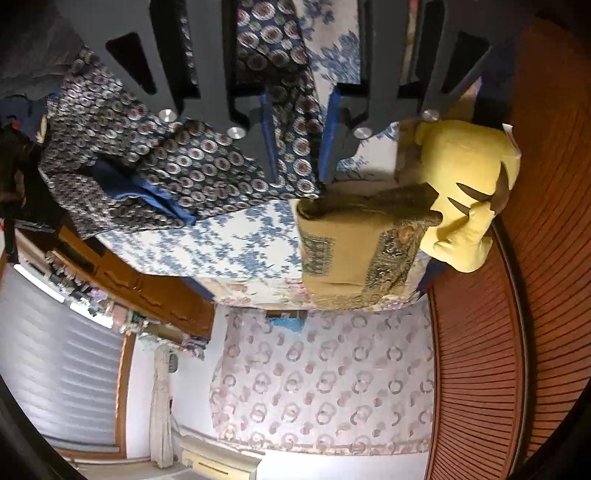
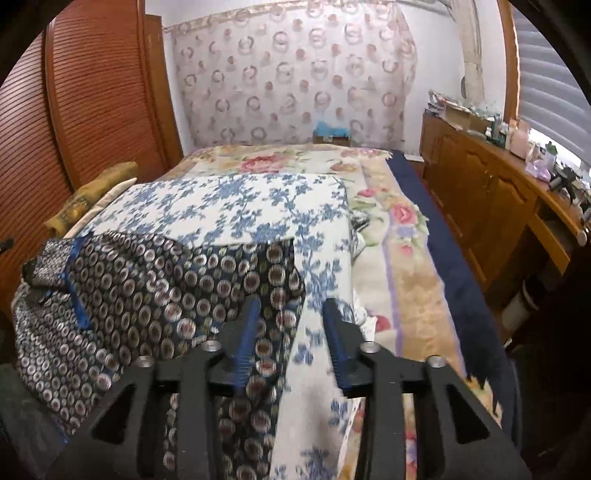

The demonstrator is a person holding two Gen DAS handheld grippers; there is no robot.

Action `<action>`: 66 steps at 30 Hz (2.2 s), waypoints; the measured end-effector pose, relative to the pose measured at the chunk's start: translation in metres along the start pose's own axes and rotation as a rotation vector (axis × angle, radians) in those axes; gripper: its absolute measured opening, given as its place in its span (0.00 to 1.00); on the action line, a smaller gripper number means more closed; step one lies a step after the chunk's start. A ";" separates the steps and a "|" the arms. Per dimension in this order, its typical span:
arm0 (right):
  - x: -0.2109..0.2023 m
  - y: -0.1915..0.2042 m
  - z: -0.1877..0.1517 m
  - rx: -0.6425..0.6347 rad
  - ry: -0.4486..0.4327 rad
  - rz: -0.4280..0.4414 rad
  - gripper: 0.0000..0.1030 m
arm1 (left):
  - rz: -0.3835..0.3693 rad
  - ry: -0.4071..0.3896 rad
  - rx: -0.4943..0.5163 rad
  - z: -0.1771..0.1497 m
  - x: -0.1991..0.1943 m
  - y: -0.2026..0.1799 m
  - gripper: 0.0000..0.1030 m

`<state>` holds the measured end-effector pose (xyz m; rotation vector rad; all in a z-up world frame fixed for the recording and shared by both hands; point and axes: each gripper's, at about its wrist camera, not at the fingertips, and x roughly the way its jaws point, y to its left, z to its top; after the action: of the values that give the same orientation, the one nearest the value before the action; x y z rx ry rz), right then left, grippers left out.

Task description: Fold small clothes

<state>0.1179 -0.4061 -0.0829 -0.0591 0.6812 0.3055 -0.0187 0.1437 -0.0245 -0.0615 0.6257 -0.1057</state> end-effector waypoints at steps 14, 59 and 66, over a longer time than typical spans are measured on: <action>0.062 0.023 0.022 -0.056 0.076 0.004 0.52 | 0.013 0.172 0.024 0.008 0.093 0.010 0.29; 0.091 0.023 0.008 -0.071 0.131 0.168 0.07 | -0.112 0.210 0.022 -0.005 0.110 0.004 0.02; 0.029 0.032 0.035 -0.065 -0.043 0.191 0.06 | -0.146 0.034 0.019 0.023 0.052 -0.018 0.01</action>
<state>0.1508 -0.3625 -0.0723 -0.0491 0.6350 0.5117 0.0353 0.1199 -0.0345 -0.0870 0.6540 -0.2543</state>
